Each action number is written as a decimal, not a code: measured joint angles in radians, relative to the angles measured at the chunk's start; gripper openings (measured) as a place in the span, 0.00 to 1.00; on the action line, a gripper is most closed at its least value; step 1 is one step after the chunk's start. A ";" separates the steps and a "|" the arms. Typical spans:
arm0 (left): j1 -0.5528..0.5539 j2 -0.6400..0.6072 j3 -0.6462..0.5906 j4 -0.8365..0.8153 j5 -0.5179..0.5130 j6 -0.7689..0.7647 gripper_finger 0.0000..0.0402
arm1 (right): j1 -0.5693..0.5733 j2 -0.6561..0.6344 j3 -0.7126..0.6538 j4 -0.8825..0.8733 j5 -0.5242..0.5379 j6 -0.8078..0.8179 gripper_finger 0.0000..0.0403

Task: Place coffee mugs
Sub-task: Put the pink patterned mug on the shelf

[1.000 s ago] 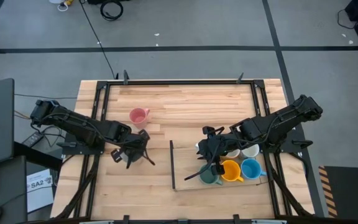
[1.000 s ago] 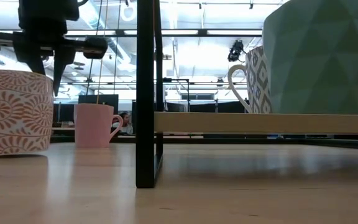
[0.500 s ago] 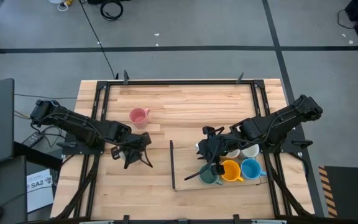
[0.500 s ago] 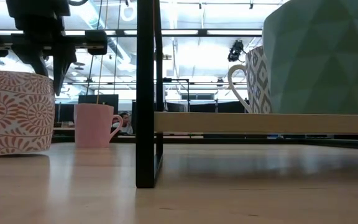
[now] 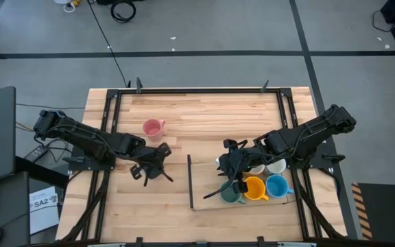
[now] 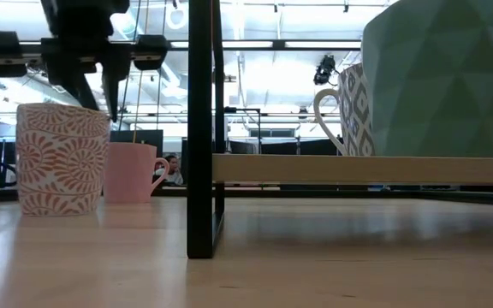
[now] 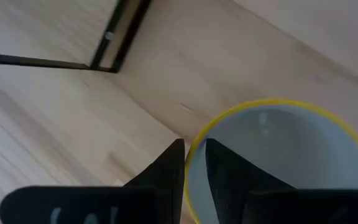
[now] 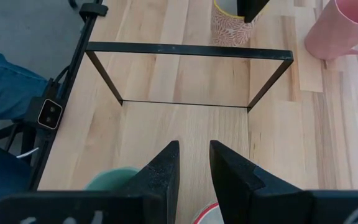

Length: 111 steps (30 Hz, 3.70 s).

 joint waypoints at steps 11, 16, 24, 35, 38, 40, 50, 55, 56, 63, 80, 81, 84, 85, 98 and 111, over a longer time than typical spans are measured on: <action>0.000 0.000 0.002 0.028 0.003 -0.165 0.18 | 0.000 0.000 0.000 0.000 0.000 0.000 0.23; 0.000 -0.001 0.002 0.028 0.004 -0.166 0.18 | 0.000 0.000 0.000 0.000 0.000 0.000 0.23; -0.001 -0.010 0.054 0.026 0.003 -0.224 0.18 | 0.000 0.000 0.000 -0.001 0.000 0.000 0.23; 0.007 -0.010 0.277 -0.208 0.002 -0.444 0.18 | 0.000 0.000 0.000 -0.001 0.000 0.000 0.23; 0.015 -0.010 0.315 -0.318 0.001 -0.558 0.18 | 0.000 0.000 0.000 0.000 0.000 0.000 0.23; 0.017 -0.010 0.318 -0.392 0.000 -0.633 0.18 | 0.000 0.000 0.000 -0.001 0.000 0.000 0.23; 0.031 -0.010 0.258 -0.569 -0.157 -0.970 0.21 | 0.000 0.000 0.000 0.000 0.000 0.000 0.23; 0.064 -0.010 0.193 -0.557 -0.069 -1.118 0.29 | 0.000 0.000 0.000 0.000 0.000 0.000 0.23; 0.071 -0.010 0.179 -0.551 -0.048 -1.139 0.30 | 0.000 0.000 0.000 0.000 0.000 0.000 0.23; 0.100 -0.010 0.140 -0.491 0.032 -1.187 0.36 | 0.000 0.000 0.000 0.000 0.000 -0.012 0.23; 0.103 -0.007 0.105 -0.333 0.029 -1.179 0.36 | -0.001 0.000 0.000 0.000 0.000 -0.026 0.23; 0.103 -0.007 0.089 -0.322 0.028 -1.179 0.36 | -0.001 0.000 0.000 0.000 0.000 -0.026 0.23; 0.103 -0.007 0.038 -0.272 0.029 -1.179 0.36 | -0.001 0.000 0.000 0.000 0.000 -0.026 0.23; 0.103 -0.007 0.023 -0.253 0.029 -1.179 0.36 | -0.001 0.000 0.000 0.000 0.000 -0.026 0.23; 0.102 -0.007 -0.016 -0.192 0.037 -1.177 0.14 | -0.001 0.000 0.000 0.000 0.000 -0.026 0.23; 0.106 -0.006 0.241 -0.330 0.038 -1.119 0.05 | 0.000 -0.058 0.000 -0.046 0.000 -0.026 0.23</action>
